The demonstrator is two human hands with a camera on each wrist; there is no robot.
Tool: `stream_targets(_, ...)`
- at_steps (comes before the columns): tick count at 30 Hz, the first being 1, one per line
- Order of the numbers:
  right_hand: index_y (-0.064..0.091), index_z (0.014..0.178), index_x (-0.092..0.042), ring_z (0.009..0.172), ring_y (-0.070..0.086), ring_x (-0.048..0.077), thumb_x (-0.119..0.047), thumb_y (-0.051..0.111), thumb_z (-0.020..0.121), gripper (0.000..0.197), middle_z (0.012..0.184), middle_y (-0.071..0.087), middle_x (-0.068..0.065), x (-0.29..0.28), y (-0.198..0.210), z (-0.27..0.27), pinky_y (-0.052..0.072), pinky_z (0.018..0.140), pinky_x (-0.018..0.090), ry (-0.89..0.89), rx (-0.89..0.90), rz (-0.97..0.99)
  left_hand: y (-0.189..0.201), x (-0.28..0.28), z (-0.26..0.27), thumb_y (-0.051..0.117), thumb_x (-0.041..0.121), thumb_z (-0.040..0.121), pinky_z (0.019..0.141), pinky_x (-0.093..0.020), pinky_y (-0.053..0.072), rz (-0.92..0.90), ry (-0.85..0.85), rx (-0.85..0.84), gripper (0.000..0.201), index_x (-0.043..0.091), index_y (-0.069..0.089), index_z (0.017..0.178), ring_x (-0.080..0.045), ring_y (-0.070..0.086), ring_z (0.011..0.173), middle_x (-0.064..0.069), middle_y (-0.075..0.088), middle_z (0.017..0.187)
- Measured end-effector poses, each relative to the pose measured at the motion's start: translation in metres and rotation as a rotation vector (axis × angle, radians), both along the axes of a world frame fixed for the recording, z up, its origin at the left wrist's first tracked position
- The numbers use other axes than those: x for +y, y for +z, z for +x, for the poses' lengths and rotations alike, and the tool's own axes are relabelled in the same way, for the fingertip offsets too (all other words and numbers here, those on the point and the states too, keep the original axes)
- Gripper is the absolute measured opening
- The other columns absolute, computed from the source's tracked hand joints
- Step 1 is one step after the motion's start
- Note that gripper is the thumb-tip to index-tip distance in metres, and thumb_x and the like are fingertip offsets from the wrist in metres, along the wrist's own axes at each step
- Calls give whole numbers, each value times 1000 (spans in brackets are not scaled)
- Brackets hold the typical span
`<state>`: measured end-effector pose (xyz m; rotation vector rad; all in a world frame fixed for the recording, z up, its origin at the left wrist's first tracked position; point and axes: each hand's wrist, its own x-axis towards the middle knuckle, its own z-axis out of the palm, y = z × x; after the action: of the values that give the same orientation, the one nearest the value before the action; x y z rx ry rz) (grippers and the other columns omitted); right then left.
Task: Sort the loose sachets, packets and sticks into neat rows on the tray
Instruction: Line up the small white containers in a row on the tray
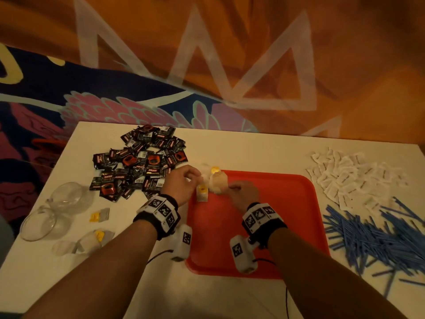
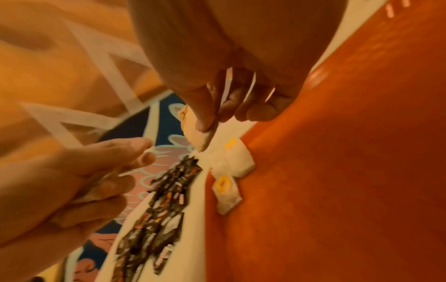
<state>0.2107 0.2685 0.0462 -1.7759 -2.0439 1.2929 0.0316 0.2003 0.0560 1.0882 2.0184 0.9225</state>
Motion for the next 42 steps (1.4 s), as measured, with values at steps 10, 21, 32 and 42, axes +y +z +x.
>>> stream_targets(10, 72, 112, -17, 106, 64, 22, -36, 61, 95, 27, 116, 70, 3, 0, -52, -20, 46, 78, 26, 36, -228, -191, -54, -22, -9, 50, 24, 99, 87, -36, 50, -277, -454, 425, 27, 27, 66, 120, -26, 60, 104, 1, 58, 122)
stream_targets(21, 71, 102, -23, 100, 64, 20, -24, 60, 94, 14, 111, 70, 0, 3, -70, -28, 47, 73, 26, -58, -249, -144, -72, -19, -11, 46, 39, 100, 93, -33, 45, -393, -703, 584, 45, 38, 41, 144, -27, 53, 120, 7, 31, 155)
stream_targets(32, 68, 114, -20, 99, 63, 14, -16, 60, 94, 21, 113, 69, 0, 6, -75, -26, 44, 77, 20, -129, -75, -130, -83, -15, -11, 50, 27, 99, 89, -34, 51, -329, -661, 600, 48, 36, 44, 145, -30, 58, 116, 7, 29, 158)
stream_targets(42, 66, 107, -20, 88, 58, 6, -12, 63, 92, 18, 98, 64, -9, 6, -56, -19, 40, 63, 3, -110, 71, -56, -66, -1, -6, 39, 46, 104, 56, -26, 45, -156, 140, -262, 44, 14, 67, 90, -14, 58, 55, 2, 66, 65)
